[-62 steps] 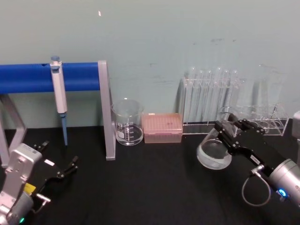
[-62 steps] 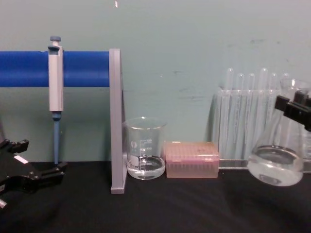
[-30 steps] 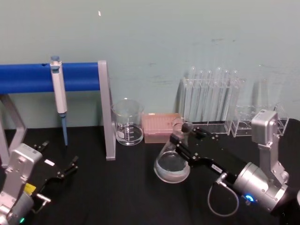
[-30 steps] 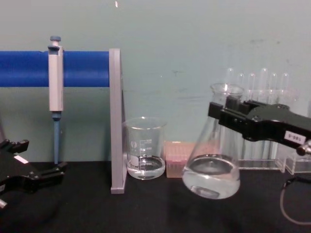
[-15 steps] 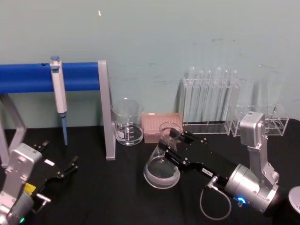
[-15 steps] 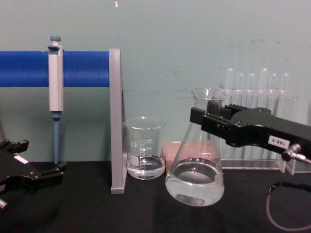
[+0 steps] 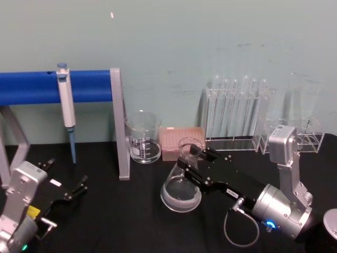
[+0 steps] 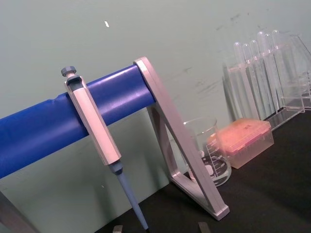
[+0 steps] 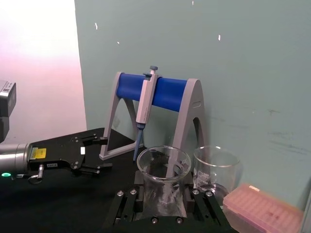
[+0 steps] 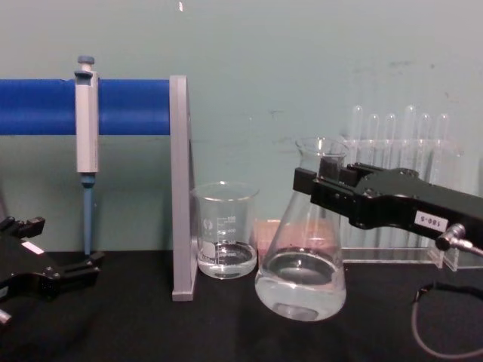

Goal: Grasp the erlenmeyer flask with one hand, shake it three times, then place it back.

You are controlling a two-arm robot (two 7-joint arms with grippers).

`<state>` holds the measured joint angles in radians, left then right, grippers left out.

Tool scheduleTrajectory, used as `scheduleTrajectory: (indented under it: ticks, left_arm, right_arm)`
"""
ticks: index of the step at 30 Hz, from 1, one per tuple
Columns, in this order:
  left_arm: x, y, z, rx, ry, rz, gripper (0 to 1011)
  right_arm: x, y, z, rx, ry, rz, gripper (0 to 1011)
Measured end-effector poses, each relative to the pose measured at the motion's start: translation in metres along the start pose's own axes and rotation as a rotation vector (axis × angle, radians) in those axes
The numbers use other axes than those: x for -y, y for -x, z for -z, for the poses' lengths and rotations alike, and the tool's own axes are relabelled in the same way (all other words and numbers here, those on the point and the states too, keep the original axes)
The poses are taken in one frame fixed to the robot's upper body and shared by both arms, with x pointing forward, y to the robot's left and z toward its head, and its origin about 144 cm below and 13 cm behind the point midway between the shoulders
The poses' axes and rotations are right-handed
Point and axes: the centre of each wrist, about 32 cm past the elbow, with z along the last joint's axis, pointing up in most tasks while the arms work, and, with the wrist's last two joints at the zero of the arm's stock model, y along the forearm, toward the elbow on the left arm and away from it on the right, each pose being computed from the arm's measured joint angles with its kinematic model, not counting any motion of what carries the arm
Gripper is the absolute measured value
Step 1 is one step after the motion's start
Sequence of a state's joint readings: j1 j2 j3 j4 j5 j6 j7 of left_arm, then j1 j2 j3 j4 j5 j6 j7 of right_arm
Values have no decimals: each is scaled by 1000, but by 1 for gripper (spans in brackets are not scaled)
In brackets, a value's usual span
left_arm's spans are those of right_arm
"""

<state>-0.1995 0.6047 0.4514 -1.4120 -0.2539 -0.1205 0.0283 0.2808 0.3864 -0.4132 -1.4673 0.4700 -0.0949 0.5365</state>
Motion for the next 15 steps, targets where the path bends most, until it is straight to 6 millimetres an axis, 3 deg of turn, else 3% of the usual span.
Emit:
scheduleTrajectory:
  ticks: [15]
  left_arm:
    - [0,0,0,0,0,0,1001]
  right_arm:
    - [-1,-1,0,3,-4,-3,456]
